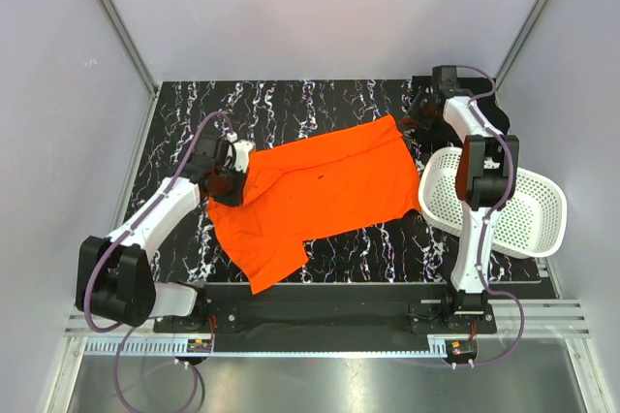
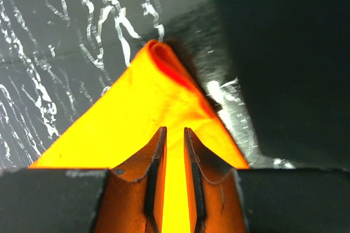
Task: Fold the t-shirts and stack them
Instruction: Fold the tshirt
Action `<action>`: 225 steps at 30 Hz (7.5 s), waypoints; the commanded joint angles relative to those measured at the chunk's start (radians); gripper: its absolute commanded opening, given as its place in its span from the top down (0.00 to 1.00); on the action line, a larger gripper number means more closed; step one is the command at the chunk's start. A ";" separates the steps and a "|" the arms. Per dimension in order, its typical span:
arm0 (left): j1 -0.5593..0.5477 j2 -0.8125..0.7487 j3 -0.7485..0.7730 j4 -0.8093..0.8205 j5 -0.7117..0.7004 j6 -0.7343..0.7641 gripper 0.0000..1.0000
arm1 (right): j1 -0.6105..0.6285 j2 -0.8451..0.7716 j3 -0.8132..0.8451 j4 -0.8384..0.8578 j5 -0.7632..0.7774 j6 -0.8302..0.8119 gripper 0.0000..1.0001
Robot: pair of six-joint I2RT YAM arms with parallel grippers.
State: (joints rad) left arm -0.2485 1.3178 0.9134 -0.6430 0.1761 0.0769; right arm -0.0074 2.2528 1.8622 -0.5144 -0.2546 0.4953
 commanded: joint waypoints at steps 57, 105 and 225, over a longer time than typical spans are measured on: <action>0.318 0.768 0.548 0.131 -0.207 -0.309 0.65 | 0.067 0.031 -0.037 -0.052 0.409 0.245 1.00; -0.006 0.294 0.165 0.025 0.025 -0.068 0.57 | 0.242 -0.697 -0.581 0.089 0.029 0.058 0.40; 0.305 0.601 0.392 0.060 -0.315 -0.367 0.79 | 0.868 0.039 0.103 0.047 0.451 0.144 0.47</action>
State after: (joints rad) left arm 0.0624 1.8996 1.3354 -0.6312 -0.0860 -0.3206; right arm 0.8589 2.2761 1.9099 -0.4614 0.1192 0.6857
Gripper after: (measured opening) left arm 0.211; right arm 0.521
